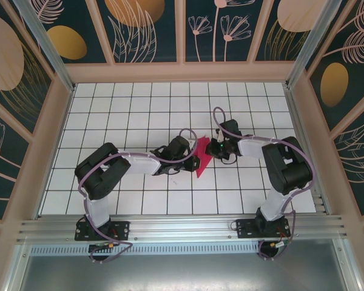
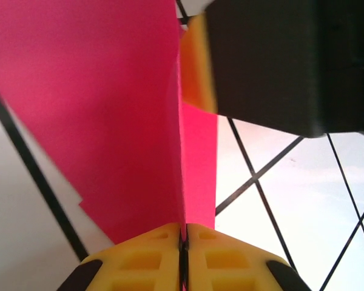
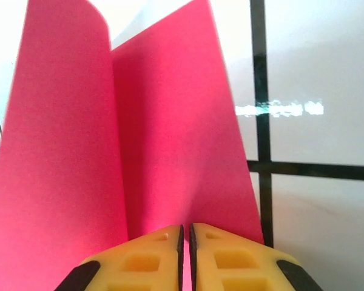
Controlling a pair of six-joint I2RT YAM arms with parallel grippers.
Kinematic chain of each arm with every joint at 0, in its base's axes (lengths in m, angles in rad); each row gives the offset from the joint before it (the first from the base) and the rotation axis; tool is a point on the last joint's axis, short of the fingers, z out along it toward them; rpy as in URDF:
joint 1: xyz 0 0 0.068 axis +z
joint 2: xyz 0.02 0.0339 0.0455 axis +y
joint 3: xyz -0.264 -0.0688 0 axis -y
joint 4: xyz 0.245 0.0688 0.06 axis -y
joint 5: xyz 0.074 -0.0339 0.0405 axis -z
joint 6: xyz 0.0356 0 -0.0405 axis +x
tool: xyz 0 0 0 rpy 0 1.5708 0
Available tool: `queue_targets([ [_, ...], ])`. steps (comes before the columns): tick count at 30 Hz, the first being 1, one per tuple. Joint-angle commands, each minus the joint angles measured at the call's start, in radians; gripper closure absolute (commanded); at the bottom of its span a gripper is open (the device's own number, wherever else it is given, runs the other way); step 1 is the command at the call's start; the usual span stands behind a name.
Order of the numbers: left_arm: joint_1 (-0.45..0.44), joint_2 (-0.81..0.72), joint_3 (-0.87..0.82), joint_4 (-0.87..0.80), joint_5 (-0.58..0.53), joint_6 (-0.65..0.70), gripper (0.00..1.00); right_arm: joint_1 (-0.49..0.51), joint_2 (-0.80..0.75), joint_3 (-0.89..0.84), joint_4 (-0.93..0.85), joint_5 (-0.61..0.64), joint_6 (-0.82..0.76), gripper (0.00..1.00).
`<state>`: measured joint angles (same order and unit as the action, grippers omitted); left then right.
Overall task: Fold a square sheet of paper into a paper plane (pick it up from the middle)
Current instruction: Fourth fold the wing at the center of the table.
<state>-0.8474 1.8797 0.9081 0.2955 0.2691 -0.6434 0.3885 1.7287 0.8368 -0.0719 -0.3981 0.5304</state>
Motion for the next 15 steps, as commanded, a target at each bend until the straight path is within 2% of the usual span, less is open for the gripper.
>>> queue_targets([
  [1,0.009,0.013,-0.034,0.101,0.053,-0.049,0.87,-0.007,-0.064,-0.016,-0.038,0.010,0.003,0.83],
  [8,0.016,0.020,-0.053,0.143,0.068,-0.069,0.87,-0.016,-0.156,-0.026,-0.067,0.010,0.009,0.77],
  [15,0.026,0.023,-0.091,0.207,0.082,-0.105,0.88,-0.013,-0.155,-0.030,0.012,-0.131,0.030,0.75],
])
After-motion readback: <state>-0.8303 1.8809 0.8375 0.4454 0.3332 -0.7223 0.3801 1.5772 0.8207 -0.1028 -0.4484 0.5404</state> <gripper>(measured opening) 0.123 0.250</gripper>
